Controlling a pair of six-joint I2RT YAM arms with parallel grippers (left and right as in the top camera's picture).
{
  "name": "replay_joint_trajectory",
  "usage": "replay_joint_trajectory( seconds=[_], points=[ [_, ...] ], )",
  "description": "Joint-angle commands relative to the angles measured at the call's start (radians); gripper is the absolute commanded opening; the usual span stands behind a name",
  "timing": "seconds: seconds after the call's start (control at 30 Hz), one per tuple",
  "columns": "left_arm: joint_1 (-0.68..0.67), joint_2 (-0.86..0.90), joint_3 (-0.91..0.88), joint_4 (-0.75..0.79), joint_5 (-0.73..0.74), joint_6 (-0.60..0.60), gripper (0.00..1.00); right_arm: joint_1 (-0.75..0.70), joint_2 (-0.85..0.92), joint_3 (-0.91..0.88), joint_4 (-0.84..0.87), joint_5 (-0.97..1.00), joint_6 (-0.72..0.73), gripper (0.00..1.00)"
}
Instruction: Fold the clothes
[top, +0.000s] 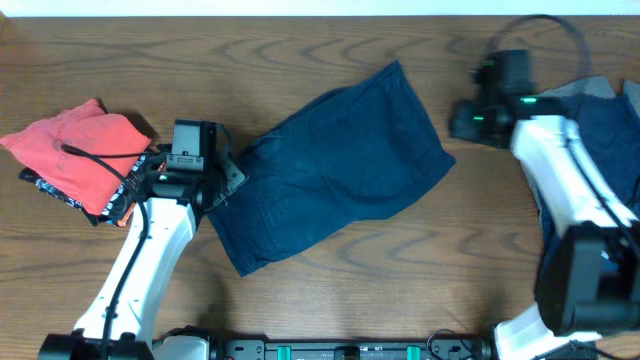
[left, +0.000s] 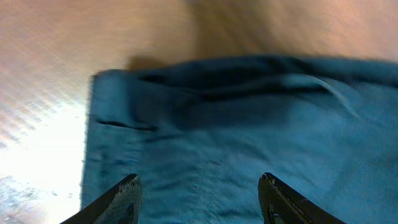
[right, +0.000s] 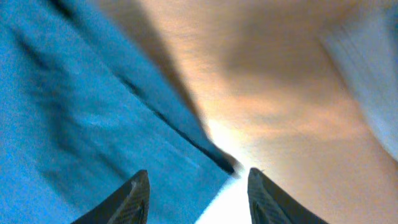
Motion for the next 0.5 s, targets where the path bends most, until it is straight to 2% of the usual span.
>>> replay_joint_trajectory(
  seconds=[0.0, 0.2, 0.47],
  points=[
    [-0.035, 0.016, 0.007, 0.004, 0.053, 0.100, 0.62, -0.062, -0.011, 0.005, -0.068, -0.131, -0.003, 0.49],
    [-0.061, 0.146, -0.009, 0.049, 0.025, 0.102, 0.62, -0.066, 0.025, -0.060, -0.175, -0.225, -0.083, 0.50],
    [-0.055, 0.328, -0.009, 0.160, -0.011, 0.116, 0.62, -0.008, 0.025, -0.285, -0.056, -0.318, -0.069, 0.50]
  ],
)
